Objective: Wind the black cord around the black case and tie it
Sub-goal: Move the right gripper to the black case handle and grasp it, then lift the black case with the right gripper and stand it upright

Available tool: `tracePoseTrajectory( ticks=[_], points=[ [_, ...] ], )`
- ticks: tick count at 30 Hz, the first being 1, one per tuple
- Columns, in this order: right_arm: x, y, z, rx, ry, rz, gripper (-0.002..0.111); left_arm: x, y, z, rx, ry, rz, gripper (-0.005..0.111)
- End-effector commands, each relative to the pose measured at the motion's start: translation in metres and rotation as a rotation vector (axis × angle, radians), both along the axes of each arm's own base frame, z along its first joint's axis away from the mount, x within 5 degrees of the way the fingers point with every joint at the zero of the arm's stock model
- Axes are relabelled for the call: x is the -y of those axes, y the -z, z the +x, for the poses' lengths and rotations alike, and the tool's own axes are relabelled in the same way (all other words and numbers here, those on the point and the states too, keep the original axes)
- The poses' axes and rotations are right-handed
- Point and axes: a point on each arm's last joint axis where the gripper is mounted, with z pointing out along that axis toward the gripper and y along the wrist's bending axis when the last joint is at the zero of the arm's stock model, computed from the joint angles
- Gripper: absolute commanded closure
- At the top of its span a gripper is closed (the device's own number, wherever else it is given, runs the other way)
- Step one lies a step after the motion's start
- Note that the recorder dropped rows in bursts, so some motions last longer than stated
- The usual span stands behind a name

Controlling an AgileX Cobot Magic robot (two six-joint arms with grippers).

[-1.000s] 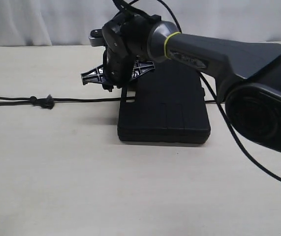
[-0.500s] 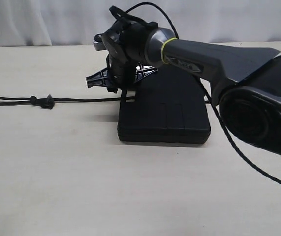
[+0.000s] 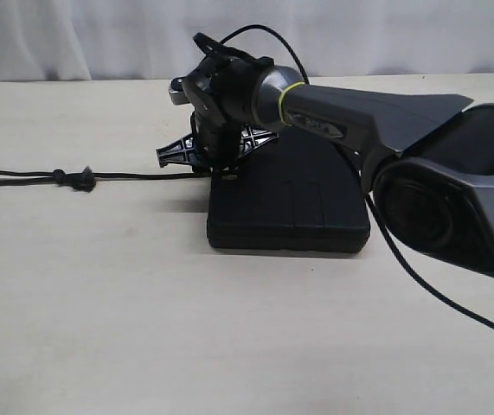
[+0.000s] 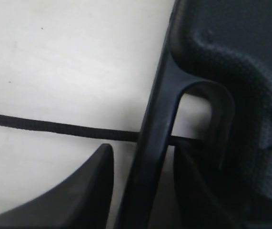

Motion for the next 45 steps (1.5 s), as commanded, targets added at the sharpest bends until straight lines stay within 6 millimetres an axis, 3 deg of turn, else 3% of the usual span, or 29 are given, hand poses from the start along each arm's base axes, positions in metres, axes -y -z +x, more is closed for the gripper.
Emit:
tracePoseTrajectory(
  ticks=[1, 6, 8, 14, 24, 33, 45],
  points=[
    [0.004, -0.001, 0.003, 0.008, 0.010, -0.006, 0.074, 0.000, 0.000, 0.000, 0.013, -0.005, -0.003, 0.107],
    [0.004, -0.001, 0.003, 0.008, 0.010, -0.006, 0.099, 0.000, 0.000, 0.000, 0.013, -0.005, -0.003, 0.107],
    [0.004, -0.001, 0.003, 0.008, 0.010, -0.006, 0.104, 0.000, 0.000, 0.000, 0.013, -0.005, -0.003, 0.107],
    [0.003, -0.010, 0.001, 0.000, 0.021, 0.024, 0.104, 0.000, 0.000, 0.000, 0.013, -0.005, -0.003, 0.107],
    [0.004, -0.069, -0.017, -0.070, -0.030, 0.139, 0.104, 0.000, 0.000, 0.000, 0.013, -0.005, -0.003, 0.107],
    [0.018, -0.126, -0.027, -0.055, -0.016, 0.245, 0.104, 0.000, 0.000, 0.000, 0.013, -0.005, -0.003, 0.107],
    [0.052, -0.179, -0.032, -0.140, 0.012, 0.514, 0.104, 0.000, 0.000, 0.000, 0.013, -0.005, -0.003, 0.107]
  ],
)
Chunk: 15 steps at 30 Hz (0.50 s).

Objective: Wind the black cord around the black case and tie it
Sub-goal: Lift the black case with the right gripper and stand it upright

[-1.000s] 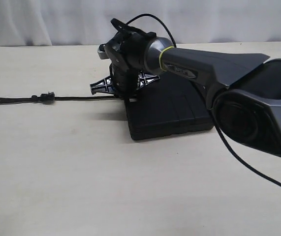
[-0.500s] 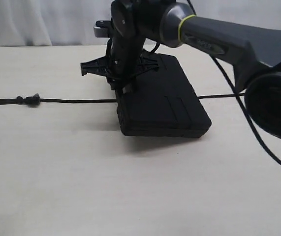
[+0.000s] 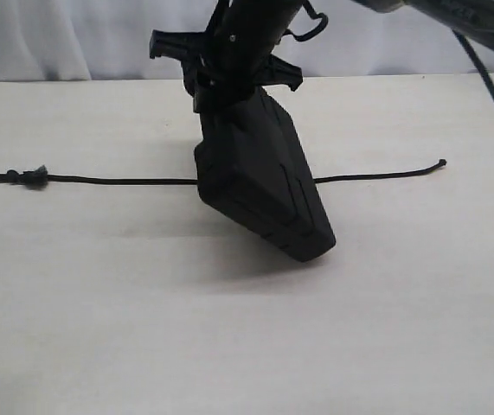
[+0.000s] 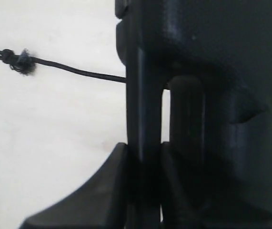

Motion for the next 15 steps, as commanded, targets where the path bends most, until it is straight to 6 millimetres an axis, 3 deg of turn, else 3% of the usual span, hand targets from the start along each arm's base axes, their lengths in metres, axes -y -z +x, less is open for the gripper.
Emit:
tracePoseTrajectory(
  ticks=[1, 7, 13, 15],
  points=[
    [0.015, -0.036, -0.002, 0.028, 0.012, 0.135, 0.104, 0.000, 0.000, 0.000, 0.013, -0.005, -0.003, 0.107],
    [0.024, -0.059, -0.006, 0.047, 0.008, 0.239, 0.104, 0.000, 0.000, 0.000, 0.013, -0.005, -0.003, 0.107],
    [0.016, -0.058, -0.010, -0.006, -0.090, 0.457, 0.104, 0.000, 0.000, 0.000, 0.013, -0.005, -0.003, 0.107],
    [0.009, -0.049, -0.009, -0.002, -0.102, 0.576, 0.104, 0.000, 0.000, 0.000, 0.013, -0.005, -0.003, 0.107]
  ],
)
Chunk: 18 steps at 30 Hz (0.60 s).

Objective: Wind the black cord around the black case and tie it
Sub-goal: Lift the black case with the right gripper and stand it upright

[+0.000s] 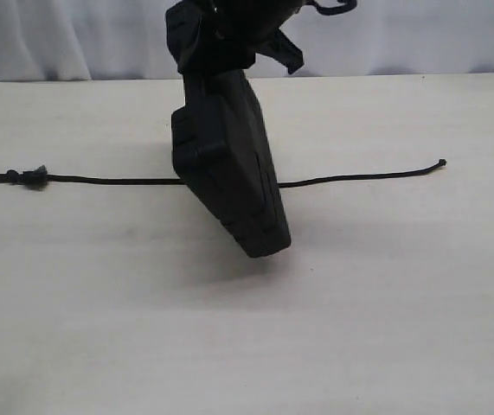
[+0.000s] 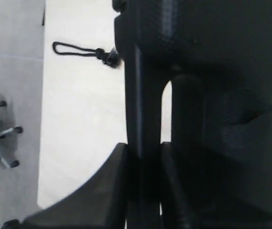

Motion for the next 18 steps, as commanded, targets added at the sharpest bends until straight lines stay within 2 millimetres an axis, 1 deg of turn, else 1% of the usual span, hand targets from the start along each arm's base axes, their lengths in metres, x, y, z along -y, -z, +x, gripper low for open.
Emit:
tracePoseTrajectory(
  ticks=[1, 2, 3, 4, 5, 6, 8, 12, 18],
  points=[
    [-0.011, -0.009, -0.003, 0.046, -0.021, 0.291, 0.104, 0.000, 0.000, 0.000, 0.013, -0.005, -0.003, 0.107],
    [-0.011, 0.004, -0.002, 0.032, 0.010, 0.289, 0.104, 0.000, 0.000, 0.000, 0.013, -0.005, -0.003, 0.107],
    [-0.010, 0.010, -0.001, 0.032, 0.019, 0.281, 0.104, 0.000, 0.000, 0.000, 0.013, -0.005, -0.003, 0.107],
    [-0.009, 0.024, 0.000, 0.014, 0.057, 0.269, 0.104, 0.000, 0.000, 0.000, 0.013, -0.005, -0.003, 0.107],
    [-0.007, 0.031, 0.000, 0.002, 0.071, 0.260, 0.104, 0.000, 0.000, 0.000, 0.013, -0.005, -0.003, 0.107],
    [-0.005, 0.044, -0.001, -0.021, 0.093, 0.244, 0.104, 0.000, 0.000, 0.000, 0.013, -0.005, -0.003, 0.107],
    [0.000, 0.055, -0.001, -0.034, 0.111, 0.216, 0.104, 0.000, 0.000, 0.000, 0.013, -0.005, -0.003, 0.107],
    [0.007, 0.061, 0.000, 0.001, 0.085, 0.131, 0.104, 0.000, 0.000, 0.000, 0.013, -0.005, -0.003, 0.107],
    [0.007, 0.062, 0.001, 0.024, 0.073, 0.120, 0.104, 0.000, 0.000, 0.000, 0.013, -0.005, -0.003, 0.107]
  ],
)
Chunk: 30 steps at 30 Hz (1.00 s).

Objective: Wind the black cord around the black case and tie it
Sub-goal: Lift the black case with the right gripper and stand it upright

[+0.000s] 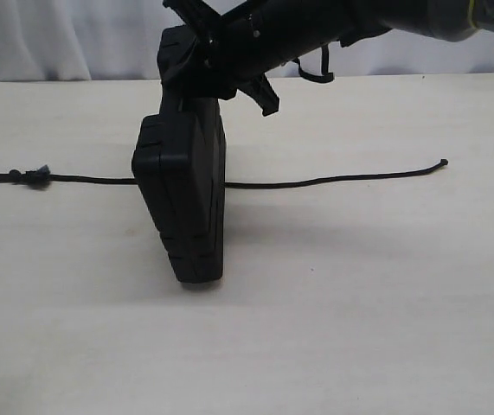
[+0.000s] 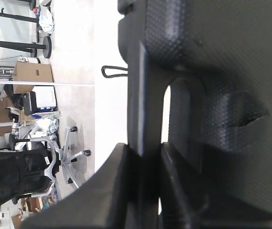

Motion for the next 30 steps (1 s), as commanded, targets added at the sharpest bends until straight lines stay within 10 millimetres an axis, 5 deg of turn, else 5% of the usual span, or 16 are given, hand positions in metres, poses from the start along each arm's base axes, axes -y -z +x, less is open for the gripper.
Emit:
tracePoseTrajectory(
  ticks=[1, 22, 27, 30],
  points=[
    [0.009, 0.010, 0.001, 0.074, -0.059, -0.114, 0.104, 0.000, 0.000, 0.000, 0.013, -0.005, -0.003, 0.107],
    [0.009, 0.009, 0.003, 0.090, -0.048, -0.112, 0.104, 0.000, -0.001, 0.000, 0.016, -0.005, 0.005, 0.107],
    [0.009, 0.009, 0.003, 0.090, -0.048, -0.112, 0.104, -0.002, -0.017, 0.003, 0.211, 0.005, 0.189, 0.107],
    [0.009, 0.009, 0.003, 0.089, -0.049, -0.112, 0.104, 0.003, -0.051, -0.002, 0.585, 0.026, 0.126, 0.107]
  ],
)
